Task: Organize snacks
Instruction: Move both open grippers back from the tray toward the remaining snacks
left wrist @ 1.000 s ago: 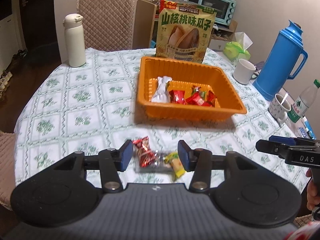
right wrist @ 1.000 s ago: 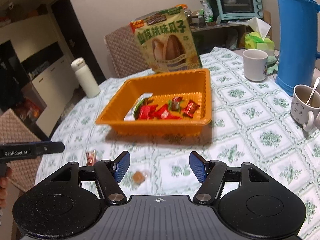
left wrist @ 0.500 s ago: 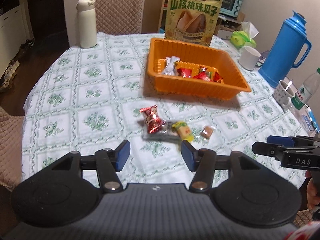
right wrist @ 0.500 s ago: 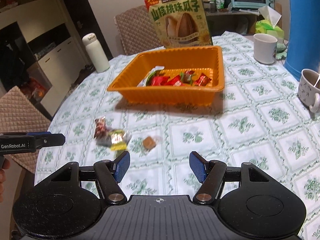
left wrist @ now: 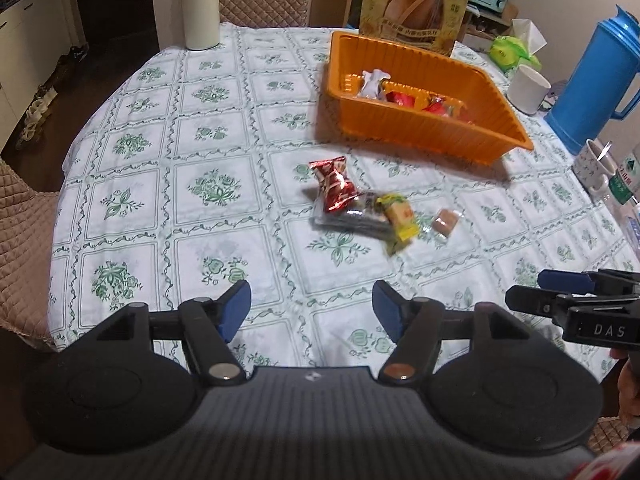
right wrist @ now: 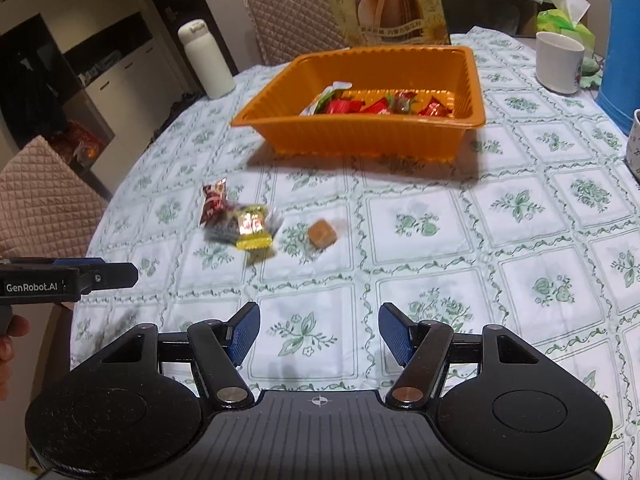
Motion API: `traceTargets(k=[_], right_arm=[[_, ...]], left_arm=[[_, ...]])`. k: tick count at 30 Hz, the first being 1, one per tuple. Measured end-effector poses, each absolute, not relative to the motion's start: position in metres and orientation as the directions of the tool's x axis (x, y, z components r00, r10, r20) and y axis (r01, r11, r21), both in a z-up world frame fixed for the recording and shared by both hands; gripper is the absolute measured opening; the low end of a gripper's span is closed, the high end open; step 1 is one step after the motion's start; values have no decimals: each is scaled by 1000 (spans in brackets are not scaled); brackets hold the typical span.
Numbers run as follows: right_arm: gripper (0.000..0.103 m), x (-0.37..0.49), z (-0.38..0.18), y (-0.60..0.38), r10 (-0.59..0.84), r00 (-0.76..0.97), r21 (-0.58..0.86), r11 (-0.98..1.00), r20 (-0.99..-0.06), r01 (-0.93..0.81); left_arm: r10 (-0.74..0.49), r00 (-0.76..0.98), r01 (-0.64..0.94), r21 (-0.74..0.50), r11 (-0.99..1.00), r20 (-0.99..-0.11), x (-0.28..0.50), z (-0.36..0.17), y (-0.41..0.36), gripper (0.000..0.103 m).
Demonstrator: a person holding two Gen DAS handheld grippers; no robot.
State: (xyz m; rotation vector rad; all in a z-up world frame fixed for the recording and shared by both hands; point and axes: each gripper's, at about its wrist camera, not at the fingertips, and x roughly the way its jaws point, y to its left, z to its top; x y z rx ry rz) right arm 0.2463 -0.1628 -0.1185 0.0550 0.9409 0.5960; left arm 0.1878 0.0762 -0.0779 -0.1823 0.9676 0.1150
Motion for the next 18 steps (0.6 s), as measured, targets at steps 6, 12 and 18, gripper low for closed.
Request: traceTargets(k=[6, 12, 18], right_arm=[[66, 248, -127, -160, 495, 434, 293, 842, -752, -452], [66, 253, -130, -157, 502, 424, 311, 841, -754, -443], [65, 259, -130, -150, 495, 429, 293, 841, -756, -454]], left_arm=[[13, 563, -182, -109, 977, -826, 188, -82, 78, 64], [14, 569, -181, -109, 977, -822, 192, -83, 80, 64], [26, 578, -186, -101, 977, -815, 195, -85, 81, 64]])
